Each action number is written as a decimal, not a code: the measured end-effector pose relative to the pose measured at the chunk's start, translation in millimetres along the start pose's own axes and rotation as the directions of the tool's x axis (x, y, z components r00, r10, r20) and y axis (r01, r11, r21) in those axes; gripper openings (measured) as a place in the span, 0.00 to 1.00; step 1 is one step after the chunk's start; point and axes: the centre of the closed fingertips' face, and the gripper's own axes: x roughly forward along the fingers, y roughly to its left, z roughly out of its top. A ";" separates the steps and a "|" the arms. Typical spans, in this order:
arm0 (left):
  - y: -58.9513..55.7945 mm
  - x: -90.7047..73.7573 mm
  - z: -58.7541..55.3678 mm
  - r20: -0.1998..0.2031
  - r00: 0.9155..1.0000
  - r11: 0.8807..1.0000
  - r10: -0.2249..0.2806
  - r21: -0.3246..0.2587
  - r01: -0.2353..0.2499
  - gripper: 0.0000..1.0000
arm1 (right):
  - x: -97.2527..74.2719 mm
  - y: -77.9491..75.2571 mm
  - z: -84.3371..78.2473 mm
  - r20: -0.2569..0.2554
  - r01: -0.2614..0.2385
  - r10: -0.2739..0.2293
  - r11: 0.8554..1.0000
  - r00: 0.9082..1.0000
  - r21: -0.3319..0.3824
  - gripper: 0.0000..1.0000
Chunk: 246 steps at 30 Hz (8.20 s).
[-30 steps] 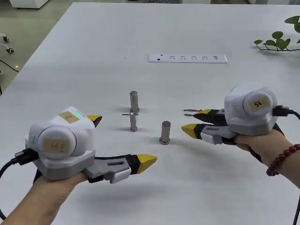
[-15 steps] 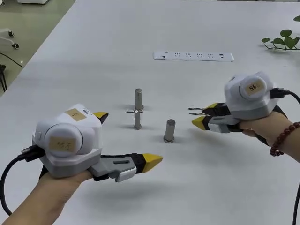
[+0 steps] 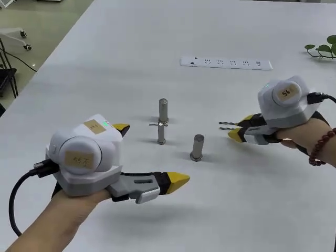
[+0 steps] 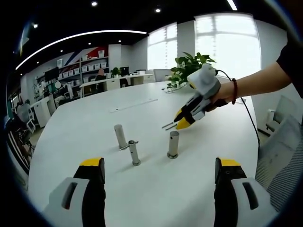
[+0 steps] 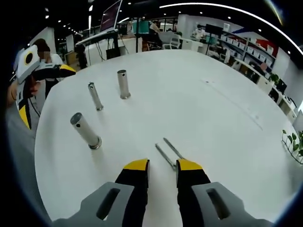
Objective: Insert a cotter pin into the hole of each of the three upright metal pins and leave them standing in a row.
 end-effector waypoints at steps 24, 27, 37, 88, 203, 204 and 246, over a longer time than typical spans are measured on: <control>2.6 -0.4 0.6 0.004 1.000 1.000 0.001 -0.004 -0.001 0.94 | 6.1 -9.6 -11.3 -0.113 -0.033 0.036 0.999 0.993 0.031 0.01; 2.9 -0.6 0.3 0.002 1.000 1.000 0.001 -0.004 -0.001 0.94 | 8.4 -11.3 -12.7 -0.130 -0.039 0.040 0.999 0.991 0.007 0.00; 2.2 -1.0 -0.8 -0.005 1.000 1.000 -0.001 -0.003 0.001 0.92 | 6.6 -5.1 -12.4 -0.174 -0.058 0.033 0.988 0.984 -0.141 0.00; -16.6 0.9 5.2 -0.026 0.992 0.983 -0.125 -0.138 0.120 0.54 | -62.2 101.9 54.3 0.084 -0.164 0.216 0.896 0.973 -0.412 0.00; -69.0 -16.0 38.1 0.204 0.899 0.872 -0.387 -0.237 0.429 0.00 | -87.5 176.5 64.3 0.325 -0.523 0.509 0.851 0.797 -0.050 0.04; -69.9 -15.9 37.9 0.204 0.897 0.870 -0.392 -0.237 0.433 0.00 | -87.6 177.8 63.9 0.318 -0.521 0.511 0.852 0.798 -0.063 0.03; -61.4 4.9 8.6 0.082 0.940 0.928 -0.332 -0.150 0.341 0.18 | -66.6 161.5 22.8 -0.077 -0.416 0.429 0.791 0.900 -0.450 0.00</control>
